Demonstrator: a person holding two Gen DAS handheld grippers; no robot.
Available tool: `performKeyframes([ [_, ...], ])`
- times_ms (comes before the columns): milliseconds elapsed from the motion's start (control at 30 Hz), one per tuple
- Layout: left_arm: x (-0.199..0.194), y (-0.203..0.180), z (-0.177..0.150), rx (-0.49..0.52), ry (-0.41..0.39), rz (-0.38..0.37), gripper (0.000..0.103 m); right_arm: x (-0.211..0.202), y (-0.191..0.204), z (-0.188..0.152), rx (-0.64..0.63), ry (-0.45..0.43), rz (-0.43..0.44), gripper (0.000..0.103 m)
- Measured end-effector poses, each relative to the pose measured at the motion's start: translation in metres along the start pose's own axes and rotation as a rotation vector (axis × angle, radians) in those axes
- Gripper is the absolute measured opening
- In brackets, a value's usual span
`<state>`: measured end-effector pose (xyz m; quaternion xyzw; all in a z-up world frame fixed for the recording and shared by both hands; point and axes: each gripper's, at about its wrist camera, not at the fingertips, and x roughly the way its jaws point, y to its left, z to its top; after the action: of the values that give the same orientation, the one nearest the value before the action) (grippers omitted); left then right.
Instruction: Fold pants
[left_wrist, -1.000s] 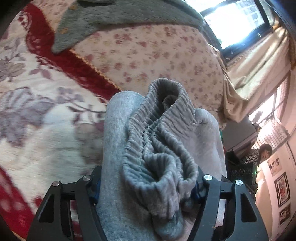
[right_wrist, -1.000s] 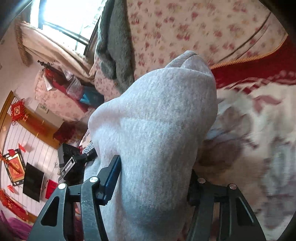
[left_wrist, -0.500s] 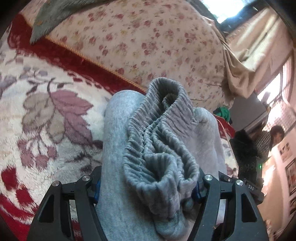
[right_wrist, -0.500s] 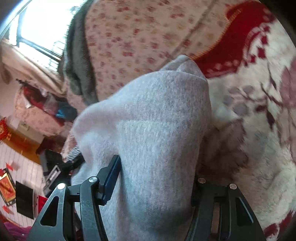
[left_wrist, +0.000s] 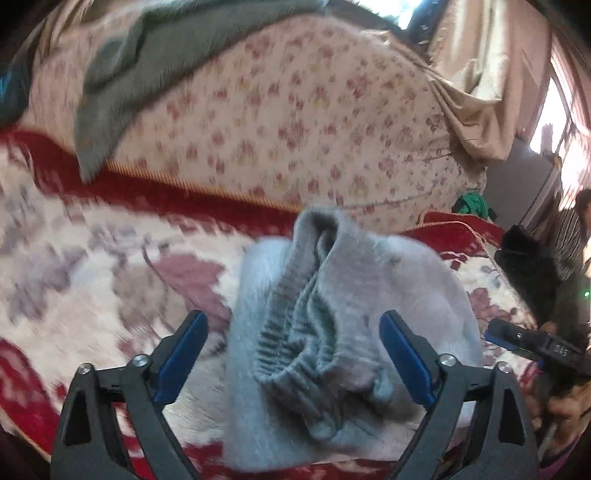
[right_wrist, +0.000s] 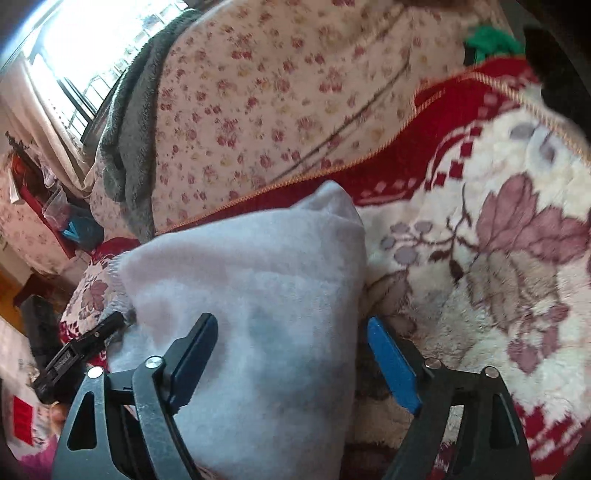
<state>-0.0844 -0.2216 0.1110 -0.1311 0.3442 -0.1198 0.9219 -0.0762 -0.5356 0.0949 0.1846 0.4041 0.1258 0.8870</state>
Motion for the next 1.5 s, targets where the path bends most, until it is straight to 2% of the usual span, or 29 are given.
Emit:
performKeyframes([
  [200, -0.014, -0.026, 0.009, 0.086, -0.043, 0.037, 0.096, 0.002, 0.028, -0.007, -0.044, 0.011, -0.021, 0.093],
  [333, -0.017, -0.038, 0.012, 0.106, -0.048, 0.047, 0.096, -0.001, 0.042, -0.011, -0.056, -0.003, -0.026, 0.094],
  [500, -0.021, -0.055, 0.013, 0.144, -0.072, 0.064, 0.096, -0.006, 0.051, -0.016, -0.071, -0.031, -0.077, 0.095],
  [700, -0.023, -0.072, 0.014, 0.181, -0.09, 0.081, 0.096, -0.012, 0.057, -0.021, -0.101, -0.064, -0.124, 0.096],
  [1133, -0.021, -0.094, 0.014, 0.248, -0.097, 0.139, 0.096, -0.018, 0.055, -0.021, -0.088, -0.079, -0.116, 0.096],
  [1500, -0.018, -0.098, 0.015, 0.255, -0.092, 0.146, 0.096, -0.019, 0.055, -0.023, -0.083, -0.074, -0.12, 0.097],
])
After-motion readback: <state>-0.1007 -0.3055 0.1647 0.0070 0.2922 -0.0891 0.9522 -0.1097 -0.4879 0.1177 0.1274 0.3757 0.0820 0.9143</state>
